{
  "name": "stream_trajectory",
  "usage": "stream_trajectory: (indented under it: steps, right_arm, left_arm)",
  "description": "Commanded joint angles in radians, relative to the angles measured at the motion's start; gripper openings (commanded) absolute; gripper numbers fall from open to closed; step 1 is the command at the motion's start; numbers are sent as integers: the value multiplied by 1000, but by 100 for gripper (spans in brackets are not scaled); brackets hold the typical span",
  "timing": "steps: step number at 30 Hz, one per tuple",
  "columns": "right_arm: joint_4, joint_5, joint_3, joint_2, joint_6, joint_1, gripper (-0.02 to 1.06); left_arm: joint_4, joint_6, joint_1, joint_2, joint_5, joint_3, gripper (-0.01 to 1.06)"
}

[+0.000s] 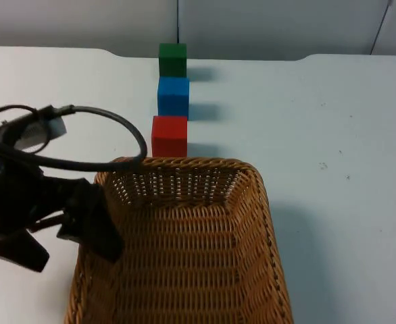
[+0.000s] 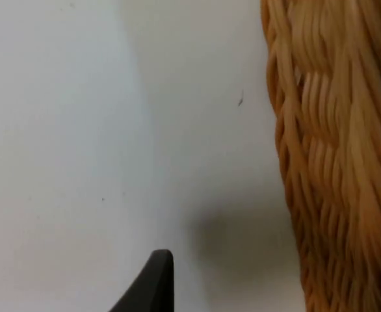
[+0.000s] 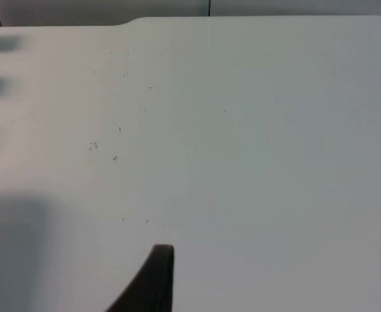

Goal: Pick up the basket with the left hand and place the blue cube into the basket with the right hand.

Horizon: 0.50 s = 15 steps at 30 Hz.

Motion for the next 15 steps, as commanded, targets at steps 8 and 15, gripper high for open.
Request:
stream_trajectory:
  steps: [8,15]
  right_arm:
    - [-5,-9,5,-4,3,-7,104]
    - [-5,-9,5,-4,3,-7,104]
  left_arm:
    - [-155,113,-41,74,-72,0,105]
    - [-253,216,-41,77,-56,0,105]
